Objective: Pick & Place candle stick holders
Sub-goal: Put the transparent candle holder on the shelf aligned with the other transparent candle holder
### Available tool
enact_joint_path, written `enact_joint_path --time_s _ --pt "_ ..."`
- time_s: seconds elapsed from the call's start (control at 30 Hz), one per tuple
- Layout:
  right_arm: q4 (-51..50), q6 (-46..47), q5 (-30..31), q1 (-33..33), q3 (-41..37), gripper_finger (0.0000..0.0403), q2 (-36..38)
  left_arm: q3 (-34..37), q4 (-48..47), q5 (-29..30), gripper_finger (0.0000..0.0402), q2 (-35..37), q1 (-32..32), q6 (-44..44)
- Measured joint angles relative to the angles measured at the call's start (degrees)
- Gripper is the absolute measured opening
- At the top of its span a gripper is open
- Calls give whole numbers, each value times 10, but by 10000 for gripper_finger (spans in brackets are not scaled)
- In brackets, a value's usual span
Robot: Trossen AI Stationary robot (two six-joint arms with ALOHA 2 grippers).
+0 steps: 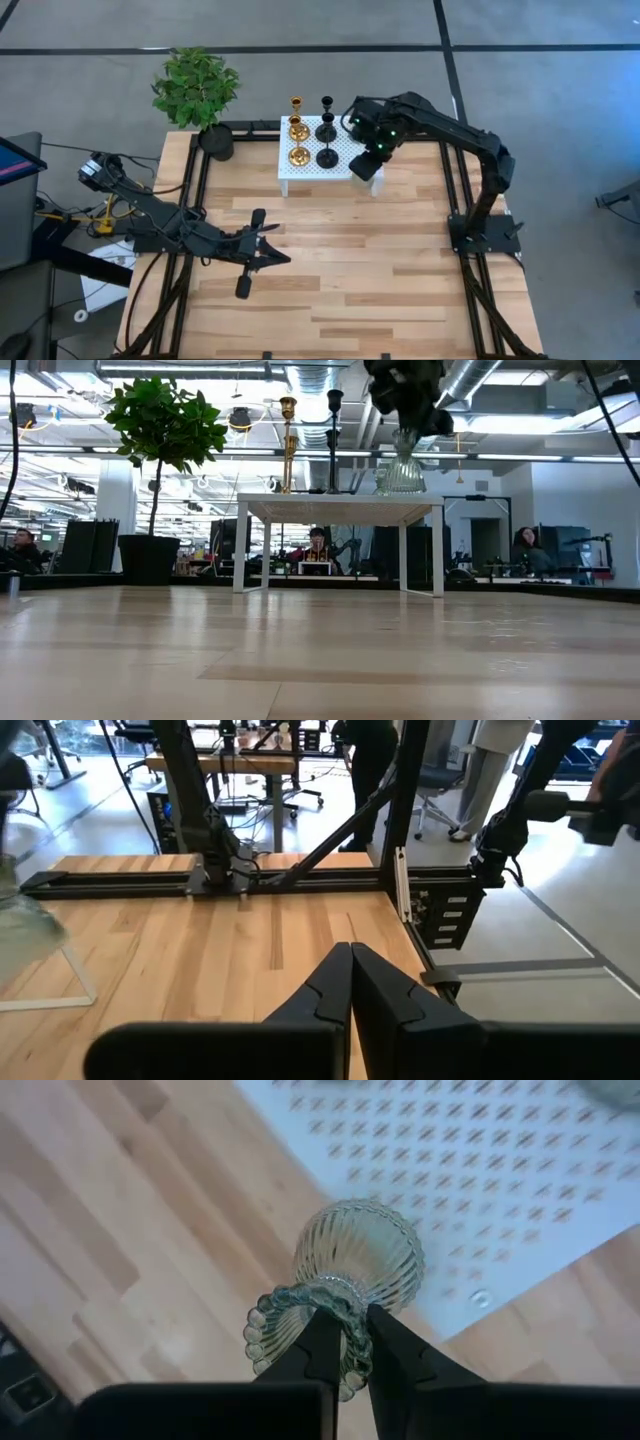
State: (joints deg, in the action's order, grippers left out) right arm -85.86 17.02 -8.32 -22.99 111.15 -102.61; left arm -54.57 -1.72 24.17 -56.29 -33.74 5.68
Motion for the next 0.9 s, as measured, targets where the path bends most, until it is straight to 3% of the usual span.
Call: enact_joint_path --time_s 0.23,0.53,0.9 --pt "52 -11 7 -32 0 15 0 0 0 0 8 0 0 8" --pt "62 -26 39 -62 0 15 0 0 -1 0 8 0 0 8" --pt "64 -35 33 -74 1 15 -10 0 -3 0 9 0 0 8"
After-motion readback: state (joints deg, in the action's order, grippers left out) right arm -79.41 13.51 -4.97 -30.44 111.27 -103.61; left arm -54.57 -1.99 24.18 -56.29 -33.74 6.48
